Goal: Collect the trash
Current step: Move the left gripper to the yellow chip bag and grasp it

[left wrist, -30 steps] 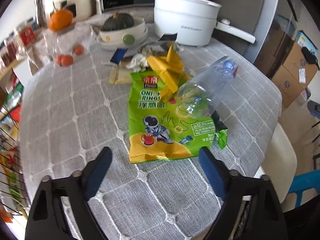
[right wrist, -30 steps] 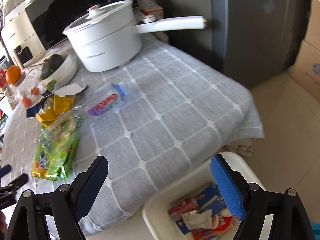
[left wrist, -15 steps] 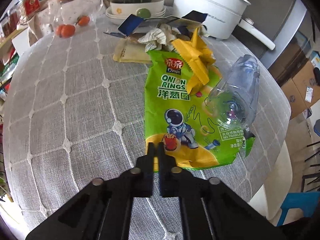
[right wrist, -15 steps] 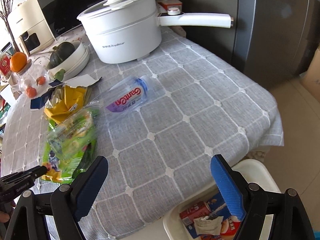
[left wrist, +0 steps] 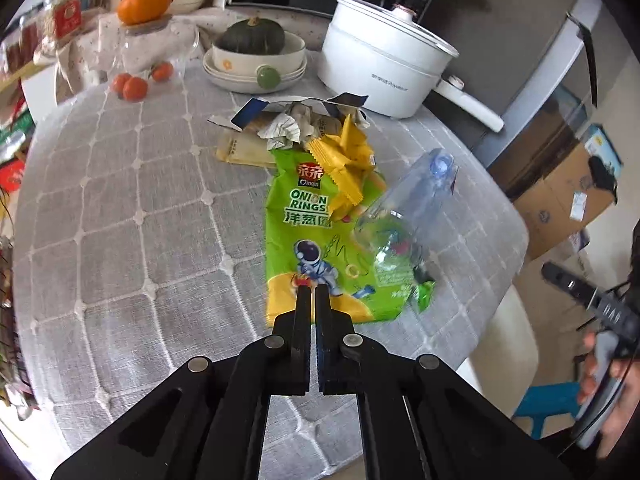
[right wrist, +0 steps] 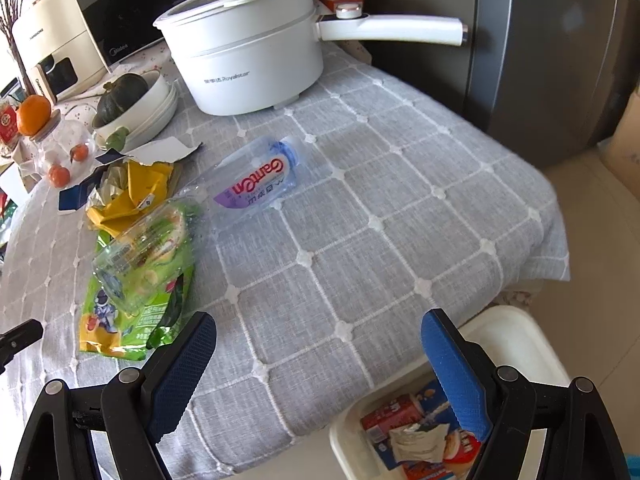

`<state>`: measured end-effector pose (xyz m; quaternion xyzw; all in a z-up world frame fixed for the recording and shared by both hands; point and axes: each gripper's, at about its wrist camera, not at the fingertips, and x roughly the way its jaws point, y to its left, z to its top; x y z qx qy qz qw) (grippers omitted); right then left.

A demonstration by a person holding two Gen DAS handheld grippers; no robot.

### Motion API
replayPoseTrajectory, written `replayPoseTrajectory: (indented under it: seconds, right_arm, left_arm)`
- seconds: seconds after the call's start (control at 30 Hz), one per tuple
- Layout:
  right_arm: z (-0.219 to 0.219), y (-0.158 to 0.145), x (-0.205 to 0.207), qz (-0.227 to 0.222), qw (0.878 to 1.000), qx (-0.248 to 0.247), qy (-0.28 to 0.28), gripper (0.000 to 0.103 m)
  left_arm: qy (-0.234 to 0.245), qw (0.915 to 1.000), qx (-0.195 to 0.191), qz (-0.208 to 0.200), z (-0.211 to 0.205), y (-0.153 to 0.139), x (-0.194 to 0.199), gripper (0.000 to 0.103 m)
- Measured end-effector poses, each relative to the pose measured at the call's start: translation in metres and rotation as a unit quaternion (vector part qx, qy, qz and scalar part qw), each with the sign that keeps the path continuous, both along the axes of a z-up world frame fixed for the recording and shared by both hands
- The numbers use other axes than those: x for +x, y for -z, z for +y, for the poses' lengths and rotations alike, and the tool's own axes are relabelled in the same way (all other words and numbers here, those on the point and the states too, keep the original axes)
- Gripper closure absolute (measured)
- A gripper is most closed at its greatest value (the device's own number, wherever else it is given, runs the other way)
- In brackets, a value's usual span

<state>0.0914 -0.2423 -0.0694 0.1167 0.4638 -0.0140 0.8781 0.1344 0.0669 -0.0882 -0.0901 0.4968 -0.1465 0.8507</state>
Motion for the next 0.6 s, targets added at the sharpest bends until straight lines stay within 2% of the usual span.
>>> replayPoseTrajectory:
  seconds: [0.03, 0.07, 0.1, 0.17, 0.27, 0.53, 0.57, 0.6]
  right_arm:
    - [0.001, 0.001, 0.001, 0.002, 1.000, 0.002, -0.003, 0.016]
    - [0.003, 0.002, 0.004, 0.005, 1.000, 0.002, -0.008, 0.016]
    - [0.004, 0.003, 0.006, 0.007, 1.000, 0.001, -0.010, 0.016]
    - [0.005, 0.004, 0.013, 0.009, 1.000, 0.000, -0.012, 0.016]
    - [0.004, 0.005, 0.025, 0.007, 1.000, -0.007, -0.010, 0.016]
    - [-0.004, 0.013, 0.048, 0.013, 0.998, -0.049, -0.025, 0.016]
    - [-0.006, 0.014, 0.049, 0.014, 0.998, -0.051, -0.026, 0.016]
    - [-0.008, 0.015, 0.050, 0.015, 0.998, -0.051, -0.027, 0.016]
  left_arm:
    - [-0.002, 1.0000, -0.007, 0.001, -0.001, -0.001, 0.006, 0.096]
    - [-0.004, 0.9999, -0.012, -0.001, -0.002, -0.001, 0.014, 0.085]
    - [-0.004, 0.9999, -0.015, -0.003, -0.003, -0.001, 0.022, 0.066]
    - [-0.015, 0.9995, -0.025, -0.006, -0.008, 0.000, 0.038, 0.043]
    - [-0.024, 0.9982, -0.054, 0.004, -0.016, 0.007, 0.065, 0.040]
    - [-0.072, 0.9906, -0.110, 0.039, -0.037, 0.045, 0.129, 0.041]
    - [-0.079, 0.9889, -0.119, 0.041, -0.037, 0.048, 0.132, 0.043]
    - [-0.085, 0.9870, -0.130, 0.041, -0.037, 0.051, 0.135, 0.051]
